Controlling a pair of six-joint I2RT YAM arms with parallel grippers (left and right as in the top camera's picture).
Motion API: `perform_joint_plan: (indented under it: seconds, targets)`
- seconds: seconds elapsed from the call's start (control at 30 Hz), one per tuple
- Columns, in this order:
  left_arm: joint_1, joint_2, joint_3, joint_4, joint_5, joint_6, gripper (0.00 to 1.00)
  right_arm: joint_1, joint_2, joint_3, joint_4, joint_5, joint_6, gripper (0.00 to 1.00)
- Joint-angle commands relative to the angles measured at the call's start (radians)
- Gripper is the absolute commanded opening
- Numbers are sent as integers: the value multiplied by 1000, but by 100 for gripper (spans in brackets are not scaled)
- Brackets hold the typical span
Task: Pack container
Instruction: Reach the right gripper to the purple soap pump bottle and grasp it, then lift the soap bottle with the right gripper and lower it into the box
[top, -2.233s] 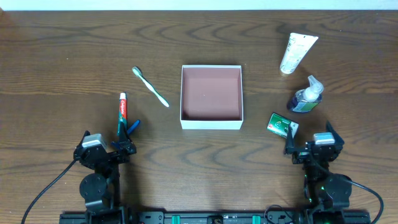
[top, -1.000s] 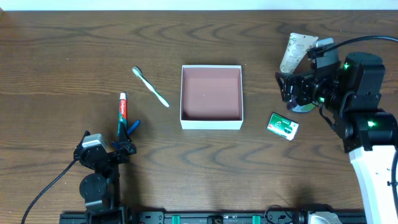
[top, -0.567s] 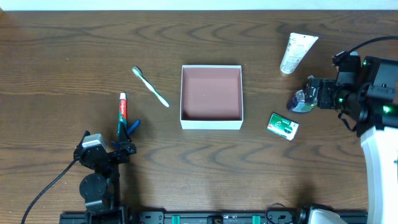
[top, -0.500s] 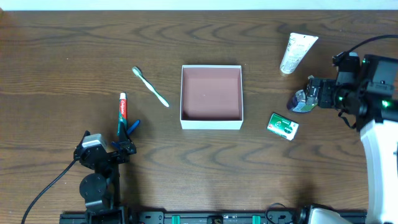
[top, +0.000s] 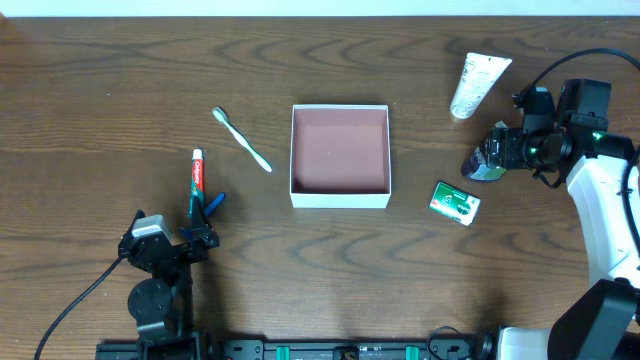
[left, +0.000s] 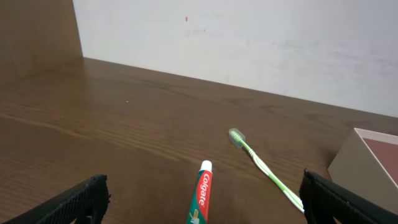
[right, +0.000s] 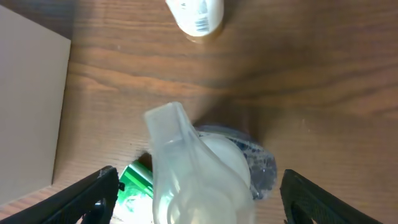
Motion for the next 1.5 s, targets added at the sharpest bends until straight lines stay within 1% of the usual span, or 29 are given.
perform_joint_plan:
  seconds: [0.0,0.03,0.17,0.33,0.63,0.77,0.97,1.17,1.33,1.47]
  targets:
    - [6,-6,-13,-40,11,13,98,-6,4,18,2,-22,-68,78]
    - [6,-6,-13,-40,11,13,98,-6,4,18,3,-22,-71,75]
    - [6,-6,-13,-40,11,13,98,-5,4,18,2,-22,-71,59]
    - [6,-6,-13,-40,11,13,98,-5,4,18,11,-22,-71,51]
    - [6,-6,-13,-40,11,13,98,-5,4,18,28,-22,-71,21]
    - [6,-6,-13,-40,11,13,98,-5,4,18,32,-22,-71,11]
    - [6,-6,-13,-40,11,13,98,-4,2,18,45,-72,-70,5]
    - [6,-6,-13,-40,11,13,98,24,-4,38,37,-141,-68,4]
    - [6,-6,-13,-40,11,13,98,91,-5,115,-8,-140,-42,1]
    - [6,-6,-13,-40,11,13,98,150,-5,203,-42,-108,11,1]
